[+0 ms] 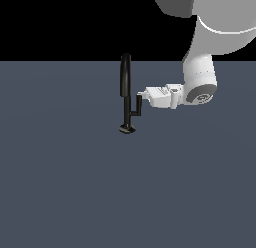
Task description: Turn on the faucet by rotating a designated handle.
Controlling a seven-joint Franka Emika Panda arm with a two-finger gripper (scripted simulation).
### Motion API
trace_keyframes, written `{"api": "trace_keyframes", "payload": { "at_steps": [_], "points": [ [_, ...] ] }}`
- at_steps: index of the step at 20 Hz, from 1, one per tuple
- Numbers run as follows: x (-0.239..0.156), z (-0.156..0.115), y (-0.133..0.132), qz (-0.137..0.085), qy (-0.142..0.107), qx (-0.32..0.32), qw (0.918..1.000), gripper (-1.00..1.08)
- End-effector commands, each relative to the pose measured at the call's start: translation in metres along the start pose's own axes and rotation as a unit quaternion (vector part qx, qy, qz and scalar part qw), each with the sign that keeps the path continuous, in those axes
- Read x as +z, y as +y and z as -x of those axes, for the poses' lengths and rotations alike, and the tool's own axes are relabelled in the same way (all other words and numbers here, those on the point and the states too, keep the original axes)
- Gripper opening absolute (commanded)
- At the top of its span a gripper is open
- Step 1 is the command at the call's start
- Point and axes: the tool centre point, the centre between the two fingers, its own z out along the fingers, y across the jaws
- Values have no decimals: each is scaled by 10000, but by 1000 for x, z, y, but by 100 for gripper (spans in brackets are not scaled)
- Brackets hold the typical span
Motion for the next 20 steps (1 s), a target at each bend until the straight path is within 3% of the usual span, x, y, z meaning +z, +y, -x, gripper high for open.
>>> {"api": "trace_keyframes", "payload": {
  "at_steps": [1, 20],
  "points": [
    [1, -6, -1, -78, -73, 72, 9999, -100],
    [2, -2, 19, -99, -95, 97, 9999, -100]
  ]
}}
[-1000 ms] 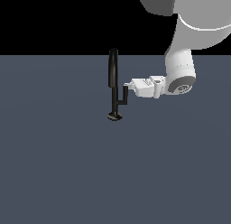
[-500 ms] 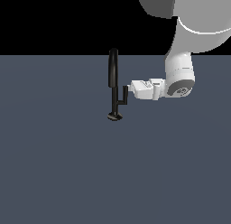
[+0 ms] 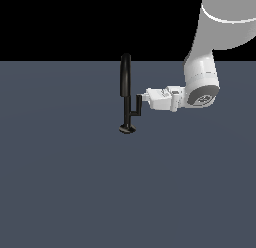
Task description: Turn on the faucet by rotating a designated handle.
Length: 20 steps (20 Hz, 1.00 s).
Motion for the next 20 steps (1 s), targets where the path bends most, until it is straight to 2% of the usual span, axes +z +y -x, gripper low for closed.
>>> {"api": "trace_keyframes", "payload": {
  "at_steps": [1, 14, 16, 20],
  "points": [
    [0, 2, 5, 0, 0, 0, 10000, -100],
    [0, 10, 32, -2, -2, -2, 10000, -100],
    [0, 10, 28, -23, 8, -20, 10000, -100],
    [0, 6, 39, -21, 6, -18, 10000, -100]
  ]
}}
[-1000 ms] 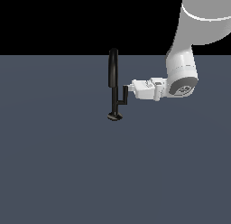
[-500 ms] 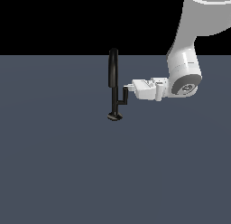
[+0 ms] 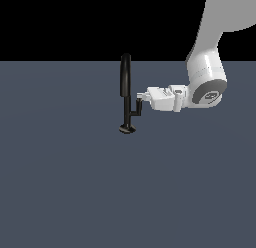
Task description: Turn on the faucet by rotating a designated handle.
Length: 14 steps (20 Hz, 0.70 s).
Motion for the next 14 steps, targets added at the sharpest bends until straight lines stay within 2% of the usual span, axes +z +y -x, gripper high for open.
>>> {"api": "trace_keyframes", "payload": {
  "at_steps": [1, 14],
  "points": [
    [0, -6, 9, 12, -7, 37, 10000, -100],
    [0, -22, 49, 27, -16, 49, 10000, -100]
  ]
}}
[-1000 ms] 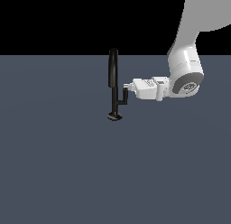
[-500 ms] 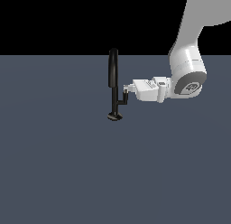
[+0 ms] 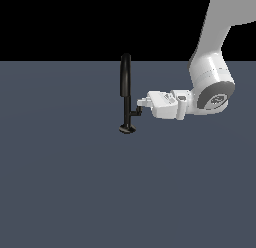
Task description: Turn on the faucet by rotating a designated handle.
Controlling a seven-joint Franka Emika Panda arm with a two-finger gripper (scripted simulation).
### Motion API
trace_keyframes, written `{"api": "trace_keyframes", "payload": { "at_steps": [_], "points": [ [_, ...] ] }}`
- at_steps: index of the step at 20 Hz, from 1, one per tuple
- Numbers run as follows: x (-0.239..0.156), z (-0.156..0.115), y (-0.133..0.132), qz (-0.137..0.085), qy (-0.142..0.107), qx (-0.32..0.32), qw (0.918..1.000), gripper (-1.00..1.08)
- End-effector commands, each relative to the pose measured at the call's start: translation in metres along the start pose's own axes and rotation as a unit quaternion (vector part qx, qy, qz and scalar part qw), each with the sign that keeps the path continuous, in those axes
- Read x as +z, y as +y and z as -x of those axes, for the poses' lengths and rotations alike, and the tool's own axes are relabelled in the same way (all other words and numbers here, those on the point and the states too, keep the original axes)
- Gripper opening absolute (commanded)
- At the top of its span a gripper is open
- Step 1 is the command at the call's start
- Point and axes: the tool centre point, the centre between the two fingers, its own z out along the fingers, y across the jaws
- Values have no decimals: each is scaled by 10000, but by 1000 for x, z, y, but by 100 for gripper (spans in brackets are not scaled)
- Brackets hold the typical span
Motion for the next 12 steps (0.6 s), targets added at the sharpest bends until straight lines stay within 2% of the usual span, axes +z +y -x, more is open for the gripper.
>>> {"api": "trace_keyframes", "payload": {
  "at_steps": [1, 2, 11, 12],
  "points": [
    [0, -12, 11, 11, -14, 105, 9999, -100],
    [0, -2, 3, 2, -3, 12, 10000, -100],
    [0, -65, 31, 13, -14, 104, 9999, -100],
    [0, -65, 31, 13, -14, 104, 9999, -100]
  ]
}}
